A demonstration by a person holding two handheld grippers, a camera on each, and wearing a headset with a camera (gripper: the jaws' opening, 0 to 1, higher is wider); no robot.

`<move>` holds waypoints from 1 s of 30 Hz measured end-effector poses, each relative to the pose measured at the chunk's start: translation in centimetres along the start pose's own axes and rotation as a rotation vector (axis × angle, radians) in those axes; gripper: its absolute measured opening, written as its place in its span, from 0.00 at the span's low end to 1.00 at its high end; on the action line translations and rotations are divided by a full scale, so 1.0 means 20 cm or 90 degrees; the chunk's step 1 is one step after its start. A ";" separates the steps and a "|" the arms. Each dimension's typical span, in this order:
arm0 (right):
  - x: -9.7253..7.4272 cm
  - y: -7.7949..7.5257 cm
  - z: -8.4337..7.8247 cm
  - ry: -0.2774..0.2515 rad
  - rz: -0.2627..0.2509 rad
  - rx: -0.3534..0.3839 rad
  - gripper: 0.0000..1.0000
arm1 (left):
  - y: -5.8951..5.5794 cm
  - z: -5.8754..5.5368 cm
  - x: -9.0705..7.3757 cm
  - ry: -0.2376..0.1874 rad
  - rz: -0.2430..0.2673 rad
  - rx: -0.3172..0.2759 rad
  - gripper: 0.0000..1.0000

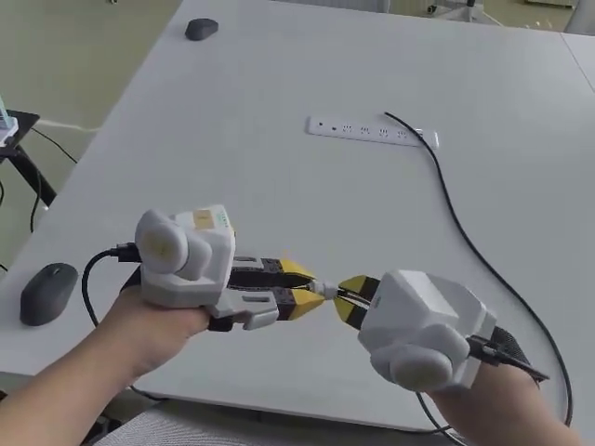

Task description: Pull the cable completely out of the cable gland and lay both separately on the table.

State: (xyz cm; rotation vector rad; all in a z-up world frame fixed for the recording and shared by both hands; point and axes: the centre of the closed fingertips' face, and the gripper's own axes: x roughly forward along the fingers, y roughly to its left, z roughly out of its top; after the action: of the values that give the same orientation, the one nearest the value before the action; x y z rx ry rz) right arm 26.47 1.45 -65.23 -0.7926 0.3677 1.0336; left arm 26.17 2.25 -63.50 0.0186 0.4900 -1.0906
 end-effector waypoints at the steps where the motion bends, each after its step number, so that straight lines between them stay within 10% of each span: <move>1: 0.00 0.00 0.00 0.000 -0.001 -0.002 0.01 | 0.00 0.00 0.00 0.000 0.000 0.000 0.15; 21: -0.02 -0.07 -0.07 0.007 -0.027 0.115 0.00 | 0.01 0.02 -0.01 -0.015 0.009 0.001 0.15; 30: -0.02 -0.09 -0.20 0.011 -0.020 0.321 0.00 | 0.01 0.03 -0.01 -0.016 0.013 0.005 0.15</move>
State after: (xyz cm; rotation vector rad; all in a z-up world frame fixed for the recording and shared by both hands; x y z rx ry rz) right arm 28.14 -2.19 -66.97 -0.3522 0.6007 0.8533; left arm 26.50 2.26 -62.86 0.0158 0.4622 -1.0722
